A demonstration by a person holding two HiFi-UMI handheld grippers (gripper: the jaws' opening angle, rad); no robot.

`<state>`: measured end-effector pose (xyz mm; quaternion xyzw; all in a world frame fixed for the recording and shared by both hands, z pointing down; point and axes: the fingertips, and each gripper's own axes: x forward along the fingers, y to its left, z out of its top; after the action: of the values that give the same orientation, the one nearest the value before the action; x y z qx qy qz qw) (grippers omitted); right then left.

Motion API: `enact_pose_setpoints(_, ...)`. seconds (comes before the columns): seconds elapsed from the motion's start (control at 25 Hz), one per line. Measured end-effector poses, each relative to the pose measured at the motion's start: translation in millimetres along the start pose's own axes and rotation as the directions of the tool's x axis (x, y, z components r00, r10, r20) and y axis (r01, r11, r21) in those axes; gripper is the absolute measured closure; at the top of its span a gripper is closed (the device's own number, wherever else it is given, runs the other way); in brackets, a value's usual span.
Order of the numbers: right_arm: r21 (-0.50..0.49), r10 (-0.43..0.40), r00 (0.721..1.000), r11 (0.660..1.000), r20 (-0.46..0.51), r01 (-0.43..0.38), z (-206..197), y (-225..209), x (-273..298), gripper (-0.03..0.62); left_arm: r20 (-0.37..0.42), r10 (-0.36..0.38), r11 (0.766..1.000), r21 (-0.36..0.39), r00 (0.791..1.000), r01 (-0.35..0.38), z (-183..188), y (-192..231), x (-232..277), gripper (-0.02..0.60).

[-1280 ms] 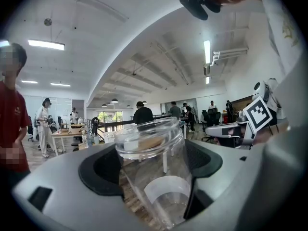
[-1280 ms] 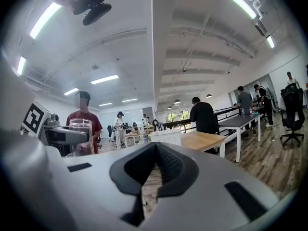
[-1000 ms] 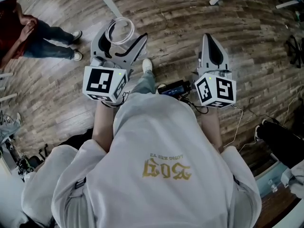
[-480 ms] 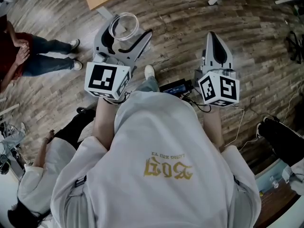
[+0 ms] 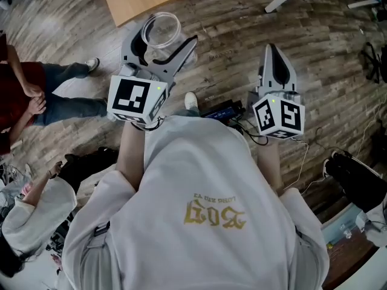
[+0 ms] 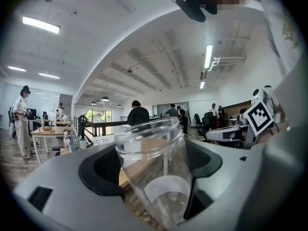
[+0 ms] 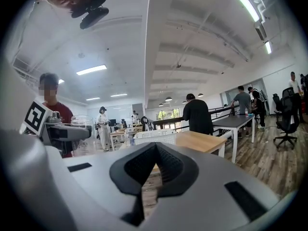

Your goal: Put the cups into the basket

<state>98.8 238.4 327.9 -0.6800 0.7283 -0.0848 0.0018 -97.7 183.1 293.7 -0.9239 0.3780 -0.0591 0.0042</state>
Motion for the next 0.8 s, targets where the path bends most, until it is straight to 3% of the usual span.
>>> enact_pose_setpoints(0.36,0.007,-0.014,1.0,1.0,-0.011,0.014,3,-4,35,0.585,0.001,-0.013,1.0,0.0,1.0,0.013,4,30,30,0.183)
enact_pose_setpoints(0.8,-0.002,0.047,0.999,0.999,0.005,-0.047,20,-19,120,0.584,0.021,0.015,1.0,0.003,1.0,-0.016,14,68,92,0.183)
